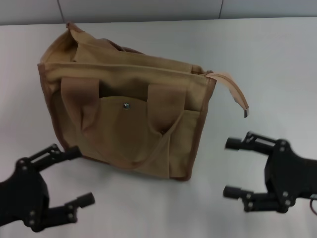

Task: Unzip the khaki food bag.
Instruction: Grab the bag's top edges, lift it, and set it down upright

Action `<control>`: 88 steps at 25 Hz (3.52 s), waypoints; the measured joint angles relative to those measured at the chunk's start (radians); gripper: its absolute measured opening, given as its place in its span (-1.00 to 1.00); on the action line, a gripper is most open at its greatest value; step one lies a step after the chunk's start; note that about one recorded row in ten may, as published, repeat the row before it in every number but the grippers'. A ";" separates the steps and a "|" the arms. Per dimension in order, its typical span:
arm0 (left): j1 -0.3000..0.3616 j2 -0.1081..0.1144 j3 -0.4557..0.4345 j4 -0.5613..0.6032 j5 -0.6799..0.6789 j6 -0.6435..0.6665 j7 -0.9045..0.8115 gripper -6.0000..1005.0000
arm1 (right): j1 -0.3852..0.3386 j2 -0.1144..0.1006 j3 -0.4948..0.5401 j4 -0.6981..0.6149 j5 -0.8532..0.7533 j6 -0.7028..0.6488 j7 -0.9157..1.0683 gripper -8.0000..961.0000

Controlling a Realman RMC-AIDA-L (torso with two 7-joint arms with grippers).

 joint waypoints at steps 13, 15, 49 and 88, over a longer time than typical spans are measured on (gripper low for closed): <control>0.007 -0.021 -0.092 -0.001 0.023 -0.039 0.065 0.67 | -0.002 0.003 -0.042 0.017 0.008 0.034 0.028 0.75; 0.022 -0.028 -0.212 -0.011 0.022 -0.080 0.098 0.66 | -0.006 0.004 -0.038 0.017 0.010 0.035 0.027 0.75; -0.185 -0.060 -0.367 -0.201 0.006 -0.431 0.169 -0.32 | 0.015 0.003 -0.022 0.058 0.013 0.108 0.015 0.75; -0.319 -0.055 -0.358 -0.067 -0.066 -0.170 0.098 -0.83 | 0.115 0.006 0.310 0.271 0.465 -0.009 -0.064 0.75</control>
